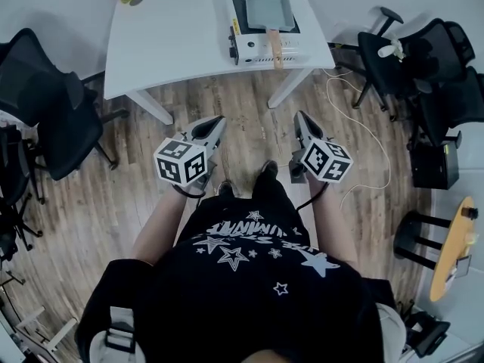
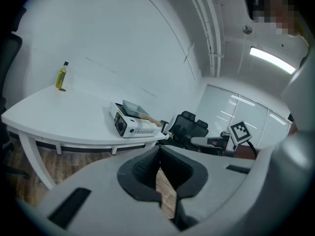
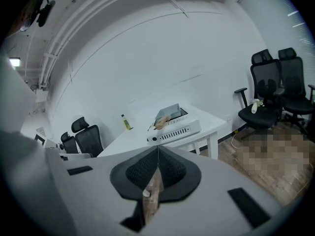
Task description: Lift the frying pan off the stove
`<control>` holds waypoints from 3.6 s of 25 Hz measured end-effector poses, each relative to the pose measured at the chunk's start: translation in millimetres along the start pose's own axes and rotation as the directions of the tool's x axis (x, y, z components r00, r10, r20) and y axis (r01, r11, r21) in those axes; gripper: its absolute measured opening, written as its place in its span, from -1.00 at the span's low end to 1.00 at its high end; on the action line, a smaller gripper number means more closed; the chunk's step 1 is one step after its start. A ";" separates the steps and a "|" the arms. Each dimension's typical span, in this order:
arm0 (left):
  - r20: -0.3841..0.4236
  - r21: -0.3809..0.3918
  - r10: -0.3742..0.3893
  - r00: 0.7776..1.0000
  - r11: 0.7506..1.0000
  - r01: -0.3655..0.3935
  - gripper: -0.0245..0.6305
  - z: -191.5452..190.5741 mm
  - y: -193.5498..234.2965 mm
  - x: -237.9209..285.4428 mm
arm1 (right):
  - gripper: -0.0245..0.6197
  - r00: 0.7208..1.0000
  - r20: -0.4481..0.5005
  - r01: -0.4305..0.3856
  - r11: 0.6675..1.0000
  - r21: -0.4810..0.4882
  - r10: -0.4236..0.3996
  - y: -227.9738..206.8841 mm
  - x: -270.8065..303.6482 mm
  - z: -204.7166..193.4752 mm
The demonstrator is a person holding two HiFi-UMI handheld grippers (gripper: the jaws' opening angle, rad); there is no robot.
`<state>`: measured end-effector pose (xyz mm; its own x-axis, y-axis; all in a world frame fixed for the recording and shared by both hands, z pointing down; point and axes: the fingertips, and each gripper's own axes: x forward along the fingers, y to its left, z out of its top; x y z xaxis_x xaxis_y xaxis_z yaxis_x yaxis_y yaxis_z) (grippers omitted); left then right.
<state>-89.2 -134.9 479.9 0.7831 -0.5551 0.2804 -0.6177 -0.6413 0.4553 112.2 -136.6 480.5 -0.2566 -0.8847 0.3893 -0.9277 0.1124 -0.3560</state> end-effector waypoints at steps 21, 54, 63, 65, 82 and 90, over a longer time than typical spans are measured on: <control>-0.001 -0.073 0.003 1.000 0.997 -0.003 -0.90 51.9 13.0 107.1 | -0.90 0.977 -0.043 -0.201 0.974 0.106 0.207 -54.1 124.8 78.5; -0.084 -0.649 -0.330 0.940 0.734 0.200 -0.11 67.6 12.3 255.4 | -0.18 0.687 -0.168 -0.427 0.579 0.694 0.707 -46.9 222.9 96.0; -0.092 -0.649 -0.315 0.945 0.738 0.183 -0.19 62.3 14.6 267.9 | -0.18 0.635 -0.220 -0.351 0.531 0.772 0.740 -42.9 239.5 78.4; -0.090 -0.648 -0.309 0.947 0.741 0.180 -0.21 61.7 15.8 268.9 | -0.18 0.622 -0.224 -0.355 0.525 0.774 0.751 -40.4 241.8 77.6; -0.047 -0.656 -0.282 0.958 0.732 0.183 -0.56 62.4 12.2 272.1 | -0.49 0.599 -0.250 -0.379 0.545 0.748 0.760 -20.5 260.3 70.7; -0.040 -0.656 -0.270 0.962 0.734 0.178 -0.56 62.7 4.1 275.9 | -0.50 0.584 -0.233 -0.451 0.550 0.703 0.777 -19.4 257.8 74.7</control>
<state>119.7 -323.9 506.1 0.9229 -0.3401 0.1807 -0.2657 -0.2223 0.9381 84.4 -400.6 524.3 -0.9343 -0.3243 0.1484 -0.2034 0.1427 -0.9686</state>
